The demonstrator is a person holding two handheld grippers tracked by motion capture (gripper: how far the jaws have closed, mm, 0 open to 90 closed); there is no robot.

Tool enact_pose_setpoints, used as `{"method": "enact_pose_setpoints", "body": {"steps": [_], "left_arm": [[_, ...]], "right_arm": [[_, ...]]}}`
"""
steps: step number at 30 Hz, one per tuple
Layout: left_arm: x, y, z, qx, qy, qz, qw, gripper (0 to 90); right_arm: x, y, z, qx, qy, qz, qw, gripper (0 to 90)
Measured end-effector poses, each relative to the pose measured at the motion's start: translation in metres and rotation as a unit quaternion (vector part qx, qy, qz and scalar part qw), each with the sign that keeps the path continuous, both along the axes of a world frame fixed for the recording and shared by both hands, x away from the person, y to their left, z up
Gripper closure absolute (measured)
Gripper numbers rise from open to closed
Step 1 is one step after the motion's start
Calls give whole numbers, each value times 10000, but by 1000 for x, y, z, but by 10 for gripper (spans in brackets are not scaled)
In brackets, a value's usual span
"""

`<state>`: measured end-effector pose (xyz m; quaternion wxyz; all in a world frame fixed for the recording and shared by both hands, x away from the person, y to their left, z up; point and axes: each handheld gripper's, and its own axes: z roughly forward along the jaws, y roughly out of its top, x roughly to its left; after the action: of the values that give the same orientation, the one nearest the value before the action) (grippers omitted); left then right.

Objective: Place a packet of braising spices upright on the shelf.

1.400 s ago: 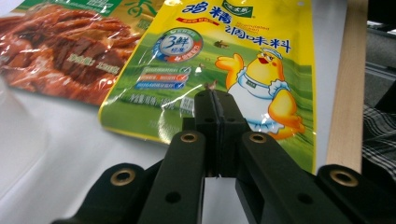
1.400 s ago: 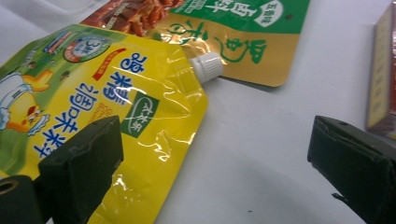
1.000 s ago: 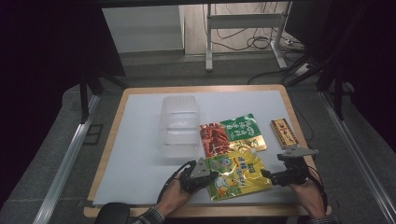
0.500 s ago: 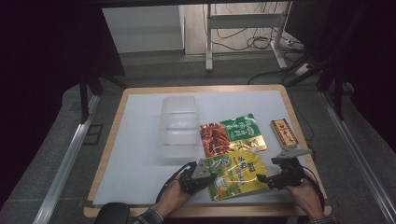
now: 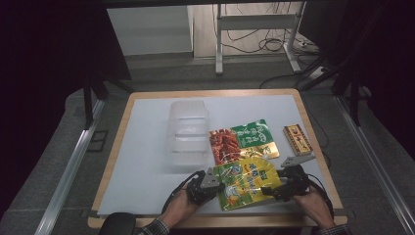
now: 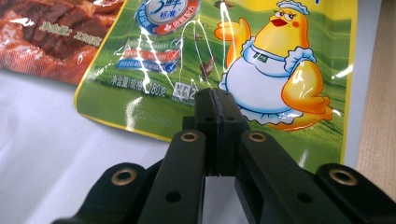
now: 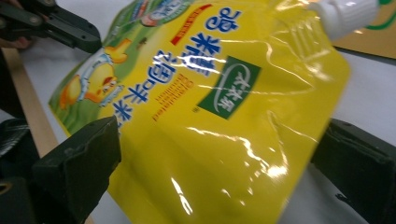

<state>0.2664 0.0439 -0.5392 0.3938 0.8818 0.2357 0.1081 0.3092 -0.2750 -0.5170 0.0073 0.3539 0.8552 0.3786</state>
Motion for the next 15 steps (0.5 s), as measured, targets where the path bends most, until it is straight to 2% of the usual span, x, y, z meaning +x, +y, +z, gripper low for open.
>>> {"method": "enact_pose_setpoints", "body": {"steps": [3,7,11,15], "left_arm": [[0,0,0,11,-4,-3,10000,900],[1,1,-1,-85,47,5,10000,900],[1,1,0,-74,30,-29,10000,900],[1,2,0,-43,21,-54,10000,900]], "right_arm": [[3,4,-2,164,157,89,9997,37],[4,9,-3,119,213,128,9996,49],[6,13,0,275,321,104,9991,50],[5,16,7,349,278,35,9990,40]]}}
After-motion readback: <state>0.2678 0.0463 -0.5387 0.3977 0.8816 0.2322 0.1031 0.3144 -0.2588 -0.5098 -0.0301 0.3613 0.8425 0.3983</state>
